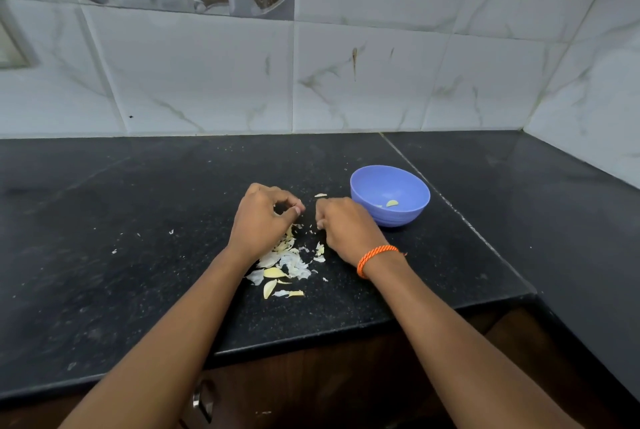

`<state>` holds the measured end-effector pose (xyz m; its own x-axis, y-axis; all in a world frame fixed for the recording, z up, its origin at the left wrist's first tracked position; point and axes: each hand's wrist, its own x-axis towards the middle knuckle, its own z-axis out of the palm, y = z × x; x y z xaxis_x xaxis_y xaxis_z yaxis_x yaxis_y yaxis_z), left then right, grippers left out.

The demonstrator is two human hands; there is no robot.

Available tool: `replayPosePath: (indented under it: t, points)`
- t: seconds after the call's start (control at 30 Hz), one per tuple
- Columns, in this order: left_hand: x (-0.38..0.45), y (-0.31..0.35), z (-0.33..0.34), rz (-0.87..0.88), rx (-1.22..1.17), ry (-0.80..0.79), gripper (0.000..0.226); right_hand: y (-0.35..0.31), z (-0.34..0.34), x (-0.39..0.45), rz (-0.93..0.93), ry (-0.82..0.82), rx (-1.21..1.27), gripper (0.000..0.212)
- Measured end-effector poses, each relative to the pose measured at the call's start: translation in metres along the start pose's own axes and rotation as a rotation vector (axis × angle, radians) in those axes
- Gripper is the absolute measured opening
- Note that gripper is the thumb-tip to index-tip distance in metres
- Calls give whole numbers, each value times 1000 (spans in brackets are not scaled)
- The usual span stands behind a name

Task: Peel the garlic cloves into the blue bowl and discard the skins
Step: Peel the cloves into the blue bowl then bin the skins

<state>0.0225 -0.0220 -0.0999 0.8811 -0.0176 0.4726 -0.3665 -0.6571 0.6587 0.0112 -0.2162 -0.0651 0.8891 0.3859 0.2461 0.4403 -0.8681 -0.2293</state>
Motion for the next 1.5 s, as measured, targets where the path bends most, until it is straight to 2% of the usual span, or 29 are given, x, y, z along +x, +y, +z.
replayPosePath:
  t: [0.1, 0.23, 0.33, 0.47, 0.73, 0.9, 1.2, 1.5]
  points:
    - [1, -1, 1, 22, -7, -65, 11, 7, 1, 6, 67, 61, 176, 18]
    - [-4, 9, -1, 44, -98, -122, 8, 3, 10, 2, 177, 275, 616, 13]
    - [-5, 17, -5, 63, -158, -100, 5, 0, 15, -2, 190, 316, 831, 6]
    - [-4, 21, -8, 65, -231, -85, 8, 3, 19, -8, 232, 352, 988, 6]
    - [-3, 20, -7, -1, -344, -105, 4, 1, 19, -11, 258, 392, 1105, 6]
    - [-2, 18, -3, 14, -302, -97, 4, 2, 24, -7, 257, 387, 1060, 9]
    - [-3, 20, -2, -16, -369, -77, 2, 2, 26, -8, 256, 438, 1010, 7]
    - [-4, 20, -1, -9, -356, -99, 6, 5, 25, -8, 206, 351, 1049, 12]
